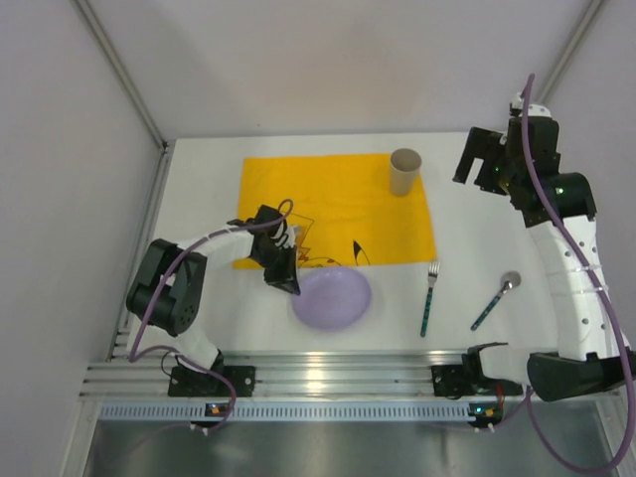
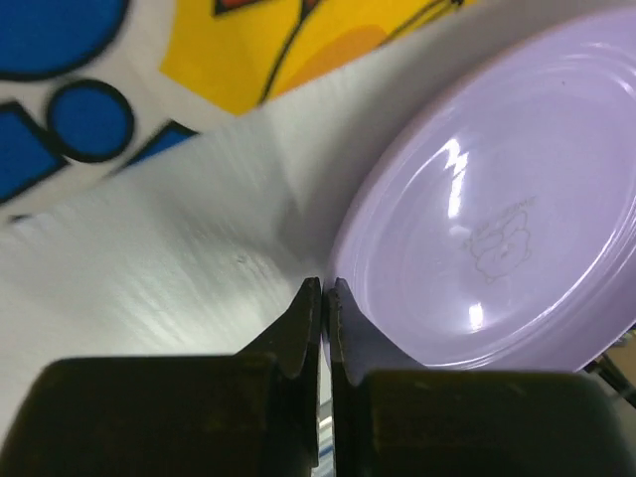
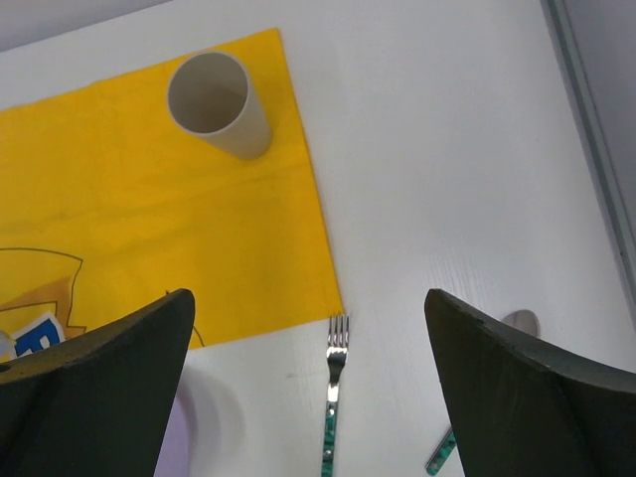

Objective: Set the dinner table for one person

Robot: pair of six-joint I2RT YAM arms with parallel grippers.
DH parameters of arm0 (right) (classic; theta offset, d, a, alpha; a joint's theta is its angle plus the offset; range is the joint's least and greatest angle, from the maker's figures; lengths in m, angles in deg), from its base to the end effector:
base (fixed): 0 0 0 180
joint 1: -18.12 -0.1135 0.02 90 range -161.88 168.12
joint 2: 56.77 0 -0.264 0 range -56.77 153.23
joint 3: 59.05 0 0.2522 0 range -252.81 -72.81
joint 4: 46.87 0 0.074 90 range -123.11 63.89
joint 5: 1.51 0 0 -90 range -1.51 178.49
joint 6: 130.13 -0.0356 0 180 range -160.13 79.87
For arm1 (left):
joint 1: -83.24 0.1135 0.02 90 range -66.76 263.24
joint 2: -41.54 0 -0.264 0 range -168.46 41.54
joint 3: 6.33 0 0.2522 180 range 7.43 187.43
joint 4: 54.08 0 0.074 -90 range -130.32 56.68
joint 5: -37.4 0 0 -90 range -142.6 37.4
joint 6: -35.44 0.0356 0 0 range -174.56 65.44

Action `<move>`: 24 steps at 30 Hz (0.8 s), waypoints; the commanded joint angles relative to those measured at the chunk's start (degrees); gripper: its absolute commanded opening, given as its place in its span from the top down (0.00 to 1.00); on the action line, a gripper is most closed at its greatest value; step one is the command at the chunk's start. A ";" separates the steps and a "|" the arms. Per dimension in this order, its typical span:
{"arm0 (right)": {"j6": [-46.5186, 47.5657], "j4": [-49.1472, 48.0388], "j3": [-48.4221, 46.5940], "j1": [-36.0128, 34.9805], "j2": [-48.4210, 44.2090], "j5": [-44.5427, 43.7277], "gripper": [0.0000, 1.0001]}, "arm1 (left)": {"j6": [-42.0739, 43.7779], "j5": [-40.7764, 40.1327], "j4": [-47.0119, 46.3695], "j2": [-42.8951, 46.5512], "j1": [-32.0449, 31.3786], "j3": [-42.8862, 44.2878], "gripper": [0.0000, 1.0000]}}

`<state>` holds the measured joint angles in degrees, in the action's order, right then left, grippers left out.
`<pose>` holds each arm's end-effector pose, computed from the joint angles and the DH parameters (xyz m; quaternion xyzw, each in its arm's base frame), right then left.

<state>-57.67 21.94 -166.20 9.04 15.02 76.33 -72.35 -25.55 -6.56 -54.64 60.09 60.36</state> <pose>0.2322 0.0295 0.4503 0.1146 0.8696 0.0177 0.4799 0.2619 -0.1296 0.1488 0.0716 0.9637 -0.2562 0.0218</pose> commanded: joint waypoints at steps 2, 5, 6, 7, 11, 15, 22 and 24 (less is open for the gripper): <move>0.75 0.24 0.92 0.91 -0.95 1.00 0.00 | 0.90 -7.45 1.30 -1.55 0.31 5.76 1.00; 0.67 0.50 1.01 0.91 -1.30 1.35 0.00 | 1.52 -8.24 4.19 -0.76 0.31 13.56 1.00; 0.67 1.02 0.66 0.91 -1.21 1.35 0.00 | 1.61 -9.46 4.99 -0.94 0.39 16.04 1.00; 0.49 1.29 0.57 0.99 -1.39 1.44 0.00 | 1.52 -10.17 5.61 -1.37 0.65 18.50 1.00; -0.21 2.95 1.18 1.00 -1.91 2.23 0.00 | -1.28 -13.24 4.31 -5.22 2.32 31.50 1.00; -0.48 3.93 2.33 0.99 -2.44 3.02 0.00 | -3.75 -19.12 3.42 -12.34 3.29 40.92 1.00; -0.39 5.68 5.31 0.99 -4.11 4.16 0.00 | -4.63 -21.78 5.79 -27.11 5.05 55.69 1.00; -0.48 7.09 7.07 0.91 -5.08 5.39 0.00 | -4.63 -22.30 6.76 -30.10 5.14 57.19 0.89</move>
<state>-57.89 27.10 -160.25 9.30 12.61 79.91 -75.84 -46.43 -2.49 -81.59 64.85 113.82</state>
